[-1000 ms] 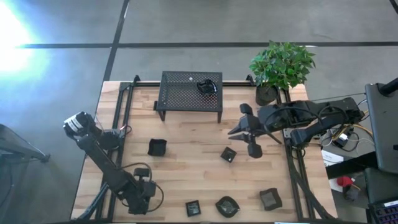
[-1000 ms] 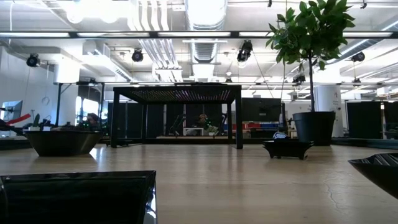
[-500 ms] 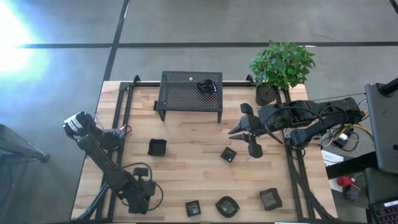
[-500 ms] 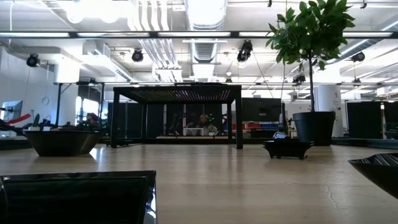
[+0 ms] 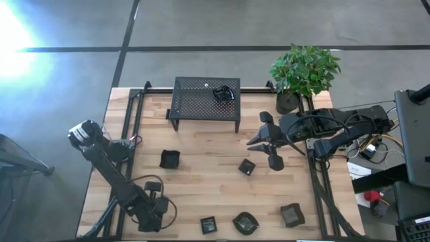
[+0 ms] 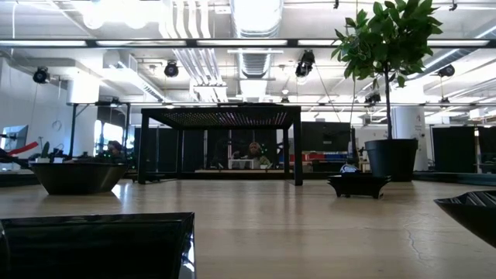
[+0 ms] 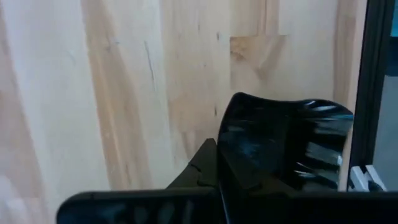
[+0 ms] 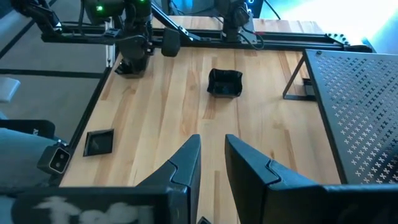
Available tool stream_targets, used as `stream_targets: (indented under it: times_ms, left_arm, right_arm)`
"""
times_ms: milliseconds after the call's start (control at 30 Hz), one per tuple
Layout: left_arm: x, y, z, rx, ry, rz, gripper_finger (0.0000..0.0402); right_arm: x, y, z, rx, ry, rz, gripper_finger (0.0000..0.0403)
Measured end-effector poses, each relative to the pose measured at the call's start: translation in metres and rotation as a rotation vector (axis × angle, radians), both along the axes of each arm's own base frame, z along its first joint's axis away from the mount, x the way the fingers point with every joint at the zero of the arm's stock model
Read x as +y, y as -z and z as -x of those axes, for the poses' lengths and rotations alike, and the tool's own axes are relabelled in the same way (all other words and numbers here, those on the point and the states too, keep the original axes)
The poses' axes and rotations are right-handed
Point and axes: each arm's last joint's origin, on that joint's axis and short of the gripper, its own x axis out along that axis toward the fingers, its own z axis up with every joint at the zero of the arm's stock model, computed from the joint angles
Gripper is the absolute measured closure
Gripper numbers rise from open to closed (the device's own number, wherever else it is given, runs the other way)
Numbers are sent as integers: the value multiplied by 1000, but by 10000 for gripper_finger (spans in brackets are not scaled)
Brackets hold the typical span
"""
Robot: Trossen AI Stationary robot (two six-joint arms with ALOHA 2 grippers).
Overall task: Pick & Place Mini shaped plates
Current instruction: Stack the black distorted square plate on top of the other black distorted square plate
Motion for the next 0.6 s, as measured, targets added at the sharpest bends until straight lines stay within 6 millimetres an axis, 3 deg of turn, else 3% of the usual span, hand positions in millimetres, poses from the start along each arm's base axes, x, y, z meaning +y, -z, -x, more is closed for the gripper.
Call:
stream_targets:
  times_ms: [300, 600]
  left_arm:
    - [14, -29, -1, -17, -1, -52, 401]
    - [48, -60, -2, -105, -49, -92, 401]
  right_arm:
    - [0, 0, 0, 1, 0, 1, 335]
    - [0, 0, 0, 1, -1, 1, 335]
